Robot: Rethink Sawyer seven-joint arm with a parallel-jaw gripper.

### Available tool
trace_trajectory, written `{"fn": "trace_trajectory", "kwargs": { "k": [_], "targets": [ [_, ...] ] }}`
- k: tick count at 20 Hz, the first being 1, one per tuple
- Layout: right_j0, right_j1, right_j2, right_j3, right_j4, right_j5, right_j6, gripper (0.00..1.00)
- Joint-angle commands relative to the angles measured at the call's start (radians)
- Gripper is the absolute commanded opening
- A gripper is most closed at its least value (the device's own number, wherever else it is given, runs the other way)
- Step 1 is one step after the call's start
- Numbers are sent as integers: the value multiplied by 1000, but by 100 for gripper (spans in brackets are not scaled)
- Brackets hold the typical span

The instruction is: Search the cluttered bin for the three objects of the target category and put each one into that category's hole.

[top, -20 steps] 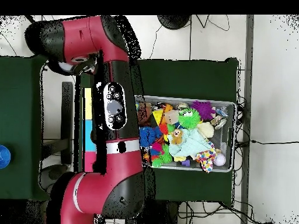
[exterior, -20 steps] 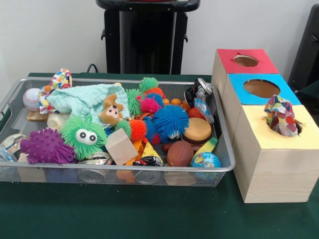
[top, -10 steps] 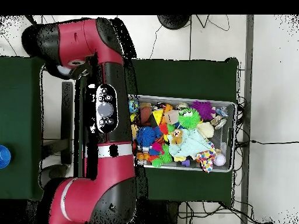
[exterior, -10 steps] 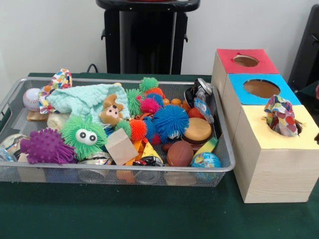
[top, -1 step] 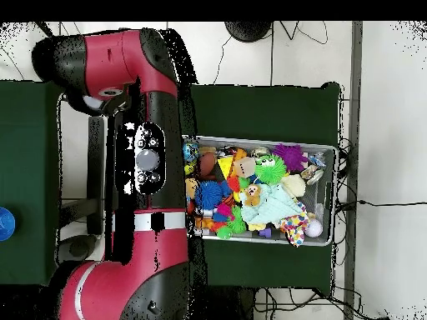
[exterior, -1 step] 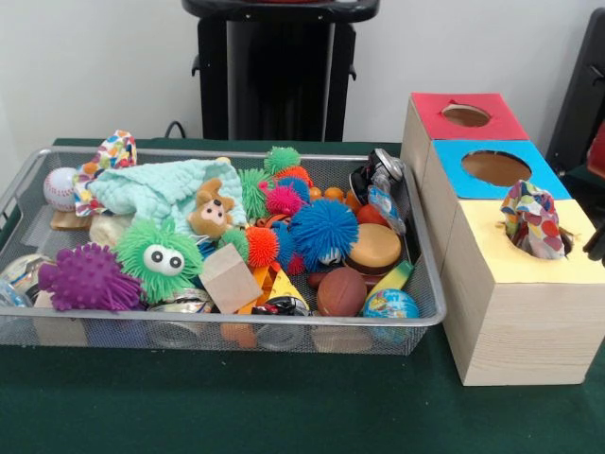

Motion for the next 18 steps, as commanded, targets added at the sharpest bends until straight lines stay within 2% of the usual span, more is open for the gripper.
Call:
{"fn": "trace_trajectory", "kwargs": {
  "k": [1, 4, 6, 10, 15, 17, 18],
  "targets": [
    [0, -30, 73, 202, -66, -72, -127, 0],
    [7, -33, 58, 199, -75, -67, -76, 0],
    [16, -48, 65, 240, -84, -81, -51, 0],
    [28, -101, 110, 388, -76, -145, -3, 0],
    [37, -161, 140, 539, -72, -201, -35, 0],
    [40, -211, 171, 631, -52, -293, -15, 0],
    [43, -217, 168, 637, -57, -284, -29, 0]
  ]
}}
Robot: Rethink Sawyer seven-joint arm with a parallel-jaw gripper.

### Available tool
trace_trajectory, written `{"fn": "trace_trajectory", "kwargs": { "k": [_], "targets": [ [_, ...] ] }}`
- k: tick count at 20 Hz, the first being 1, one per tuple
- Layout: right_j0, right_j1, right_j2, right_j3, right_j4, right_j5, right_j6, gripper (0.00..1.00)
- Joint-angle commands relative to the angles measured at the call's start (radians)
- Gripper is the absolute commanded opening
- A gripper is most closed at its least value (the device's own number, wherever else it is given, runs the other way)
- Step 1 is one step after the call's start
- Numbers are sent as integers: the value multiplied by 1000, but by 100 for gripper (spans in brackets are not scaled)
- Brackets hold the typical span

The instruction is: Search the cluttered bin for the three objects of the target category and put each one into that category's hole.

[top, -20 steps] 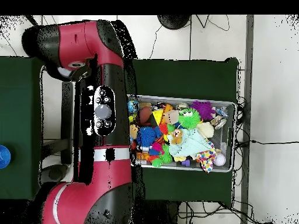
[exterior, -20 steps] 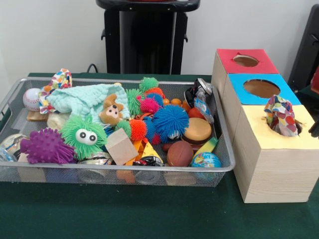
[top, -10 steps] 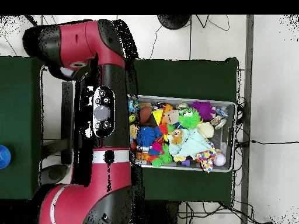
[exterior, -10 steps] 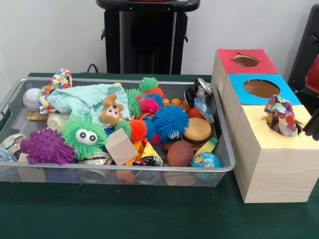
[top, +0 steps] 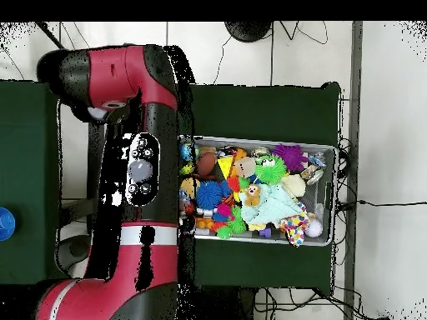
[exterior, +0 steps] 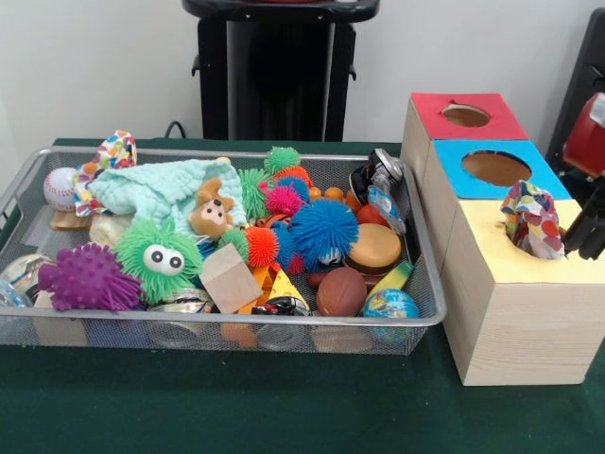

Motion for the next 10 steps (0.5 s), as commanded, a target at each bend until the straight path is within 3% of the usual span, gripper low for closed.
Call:
{"fn": "trace_trajectory", "kwargs": {
  "k": [1, 3, 7, 10],
  "targets": [
    [4, -103, 116, 381, -39, -141, -38, 0],
    [11, -126, 130, 447, -38, -204, -30, 0],
    [30, -145, 120, 504, -56, -222, -33, 0],
    [18, -180, 166, 574, -45, -280, -107, 0]
  ]
}}
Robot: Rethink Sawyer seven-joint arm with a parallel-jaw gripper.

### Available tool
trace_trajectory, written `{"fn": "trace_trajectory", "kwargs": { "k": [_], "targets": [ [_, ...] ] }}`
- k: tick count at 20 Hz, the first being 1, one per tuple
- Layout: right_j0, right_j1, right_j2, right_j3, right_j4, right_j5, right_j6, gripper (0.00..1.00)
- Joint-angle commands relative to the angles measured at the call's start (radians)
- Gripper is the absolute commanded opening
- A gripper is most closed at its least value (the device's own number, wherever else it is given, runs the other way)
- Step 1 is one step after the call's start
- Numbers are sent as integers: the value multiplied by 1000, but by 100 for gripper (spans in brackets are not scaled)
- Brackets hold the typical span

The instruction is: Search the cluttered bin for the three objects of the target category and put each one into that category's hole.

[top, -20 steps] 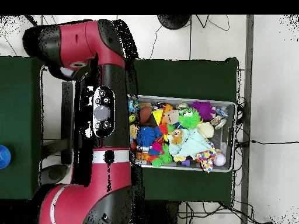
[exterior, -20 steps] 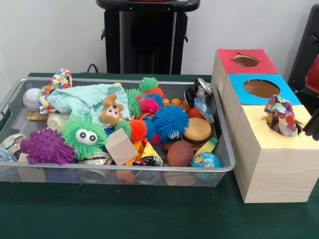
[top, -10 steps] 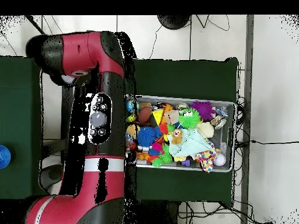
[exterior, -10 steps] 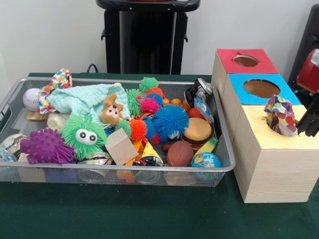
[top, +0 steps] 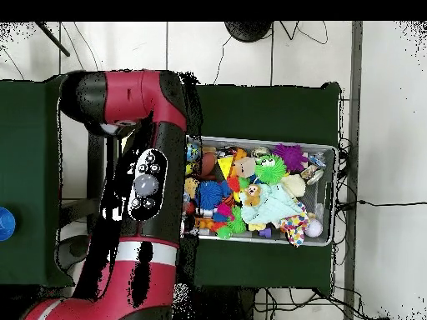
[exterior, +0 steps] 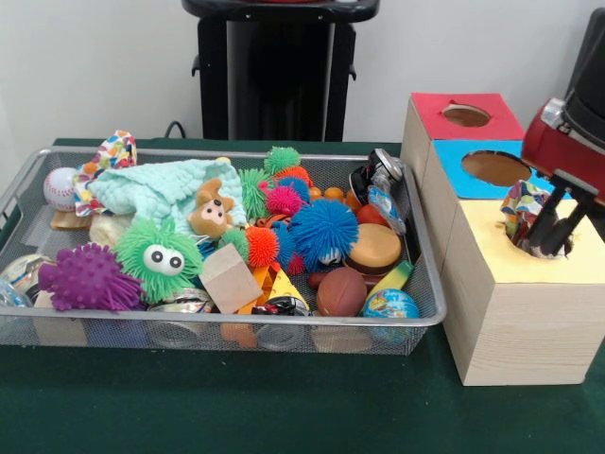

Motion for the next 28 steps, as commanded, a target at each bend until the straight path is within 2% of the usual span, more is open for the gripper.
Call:
{"fn": "trace_trajectory", "kwargs": {
  "k": [1, 4, 8, 10, 17, 22, 28],
  "targets": [
    [-5, -84, 145, 324, -44, -109, -115, 0],
    [16, -110, 136, 370, -57, -140, -83, 0],
    [34, -145, 148, 451, -14, -126, -5, 0],
    [29, -151, 162, 469, -8, -146, -9, 0],
    [9, -152, 202, 480, 3, -186, -1, 0],
    [-5, -144, 209, 438, -2, -148, 4, 0],
    [-19, -152, 260, 488, 15, -280, 6, 0]
  ]
}}
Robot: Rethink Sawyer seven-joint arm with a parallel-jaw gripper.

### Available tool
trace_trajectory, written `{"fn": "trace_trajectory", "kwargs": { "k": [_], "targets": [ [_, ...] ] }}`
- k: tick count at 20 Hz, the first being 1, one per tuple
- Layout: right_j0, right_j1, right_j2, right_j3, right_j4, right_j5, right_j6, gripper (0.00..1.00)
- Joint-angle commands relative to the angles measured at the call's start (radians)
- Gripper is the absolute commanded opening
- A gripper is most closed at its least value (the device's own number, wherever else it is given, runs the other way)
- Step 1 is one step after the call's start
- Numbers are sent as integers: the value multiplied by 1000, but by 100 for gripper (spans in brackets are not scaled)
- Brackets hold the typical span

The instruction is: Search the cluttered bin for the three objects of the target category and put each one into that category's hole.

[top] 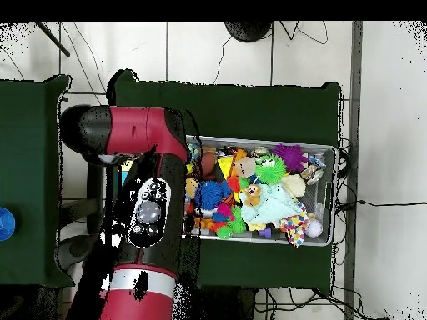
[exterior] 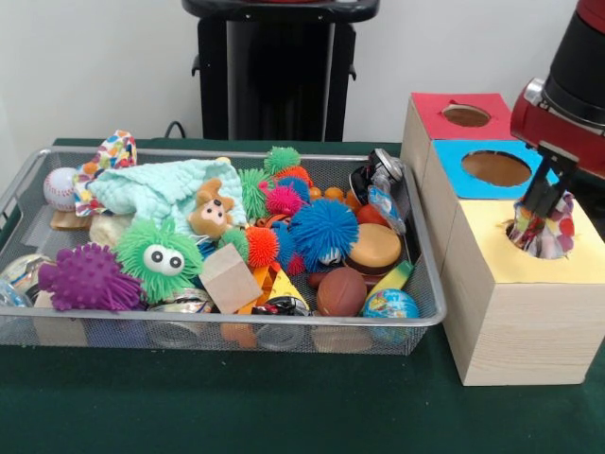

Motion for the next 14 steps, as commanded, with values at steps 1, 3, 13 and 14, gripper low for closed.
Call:
{"fn": "trace_trajectory", "kwargs": {
  "k": [1, 3, 13, 14],
  "targets": [
    [-49, -1, 166, 179, 25, -155, 8, 0],
    [-57, -5, 190, 200, 35, -192, 5, 0],
    [-3, 7, 84, 146, -170, -266, -53, 0],
    [7, 7, 62, 128, -200, -227, -71, 0]
  ]
}}
